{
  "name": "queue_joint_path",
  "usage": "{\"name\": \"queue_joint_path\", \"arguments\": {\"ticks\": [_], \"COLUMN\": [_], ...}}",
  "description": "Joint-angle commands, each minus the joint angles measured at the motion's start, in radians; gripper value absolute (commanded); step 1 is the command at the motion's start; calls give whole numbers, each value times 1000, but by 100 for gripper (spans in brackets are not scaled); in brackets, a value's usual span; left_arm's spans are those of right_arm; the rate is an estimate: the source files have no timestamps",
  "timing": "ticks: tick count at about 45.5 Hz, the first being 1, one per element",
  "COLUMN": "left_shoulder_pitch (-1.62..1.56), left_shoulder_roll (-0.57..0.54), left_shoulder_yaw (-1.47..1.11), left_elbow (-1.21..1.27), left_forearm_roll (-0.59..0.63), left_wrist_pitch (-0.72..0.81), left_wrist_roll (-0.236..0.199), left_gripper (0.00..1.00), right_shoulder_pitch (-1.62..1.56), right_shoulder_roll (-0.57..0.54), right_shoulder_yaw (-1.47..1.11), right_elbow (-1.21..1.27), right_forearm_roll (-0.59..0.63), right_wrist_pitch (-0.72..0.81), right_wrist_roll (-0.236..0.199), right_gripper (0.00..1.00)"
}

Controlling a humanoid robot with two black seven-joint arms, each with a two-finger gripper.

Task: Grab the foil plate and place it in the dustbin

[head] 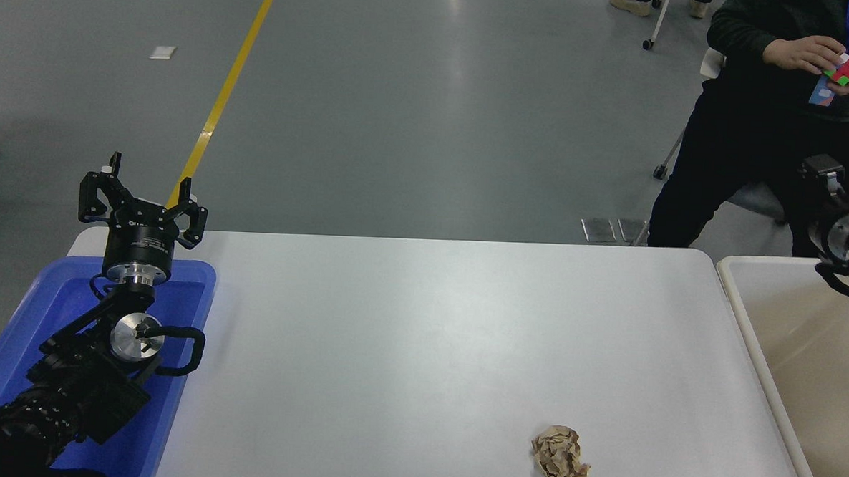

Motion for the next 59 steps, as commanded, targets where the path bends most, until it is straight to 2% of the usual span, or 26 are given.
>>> {"name": "queue_joint_path", "arguments": {"ticks": [1,15,22,30,41,45,49,59], "left_shoulder_pitch": [0,0,0,0,0,0,0,0], "left_shoulder_roll": [1,1,1,1,1,1,1,1], "left_shoulder_yaw": [0,2,2,2,2,2,0,2], "left_elbow": [0,0,0,0,0,0,0,0], "left_forearm_roll": [1,1,1,1,1,1,1,1], "left_wrist_pitch": [0,0,0,0,0,0,0,0], "left_wrist_roll": [0,0,2,0,0,2,2,0], "left_gripper": [99,99,99,99,99,99,99,99], "right_shoulder_pitch": [113,478,673,892,919,903,899,922], "right_shoulder_roll": [-59,-41,27,185,245,248,260,302], "right_shoulder_yaw": [-110,-585,-793,-1038,-1037,-1003,-1001,-1011], "right_elbow": [214,487,632,832,938,978,1007,1011], "right_forearm_roll": [-192,-188,-188,-188,-181,-117,-57,-17], "right_wrist_pitch": [4,9,12,70,256,329,351,386], "right_wrist_roll": [0,0,0,0,3,7,7,7], "right_gripper": [100,100,100,100,100,100,100,100]}}
